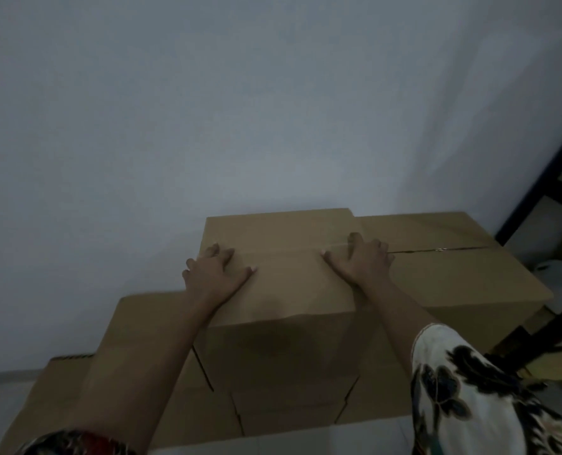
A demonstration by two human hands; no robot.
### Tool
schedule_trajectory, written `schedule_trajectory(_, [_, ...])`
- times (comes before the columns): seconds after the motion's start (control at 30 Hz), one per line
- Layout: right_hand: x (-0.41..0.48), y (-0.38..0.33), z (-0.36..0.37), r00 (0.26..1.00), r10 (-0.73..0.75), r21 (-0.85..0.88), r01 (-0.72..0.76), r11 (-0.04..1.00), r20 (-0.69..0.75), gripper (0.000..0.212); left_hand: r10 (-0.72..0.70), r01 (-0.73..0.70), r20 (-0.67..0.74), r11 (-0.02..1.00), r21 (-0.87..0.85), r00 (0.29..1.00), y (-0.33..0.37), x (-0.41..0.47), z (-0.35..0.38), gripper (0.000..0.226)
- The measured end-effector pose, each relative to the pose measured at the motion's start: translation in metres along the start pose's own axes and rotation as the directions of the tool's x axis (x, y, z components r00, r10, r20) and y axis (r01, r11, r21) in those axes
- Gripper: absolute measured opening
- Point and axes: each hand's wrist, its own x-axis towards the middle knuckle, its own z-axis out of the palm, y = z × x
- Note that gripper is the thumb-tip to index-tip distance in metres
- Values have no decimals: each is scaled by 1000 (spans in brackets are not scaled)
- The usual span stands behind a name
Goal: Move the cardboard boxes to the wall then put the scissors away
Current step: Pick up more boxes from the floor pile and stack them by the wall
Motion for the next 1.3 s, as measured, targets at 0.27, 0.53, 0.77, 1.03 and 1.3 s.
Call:
schedule_trajectory(0.27, [40, 0, 33, 994, 24, 46, -29, 999, 108, 83, 43, -47, 71, 998, 50, 997, -16, 54, 36, 79])
schedule_trajectory(0.53, [58, -4, 48, 981, 60, -52, -51, 997, 186, 85, 67, -75, 57, 987, 143, 996, -14, 60, 52, 83])
schedule_trajectory(0.77, [51, -20, 63, 953, 80, -343, 26, 939, 293, 94, 79, -96, 110, 982, 164, 991, -22, 66, 57, 82])
schedule_trajectory(1.03, [22, -29, 76, 929, -171, -297, 273, 915, 329, 68, 105, -133, 191, 981, 139, 976, -26, 65, 58, 89])
schedule_trajectory(1.3, [-6, -43, 81, 817, -306, -226, 457, 860, 489, 96, 219, -229, 326, 973, -10, 920, -40, 61, 46, 127])
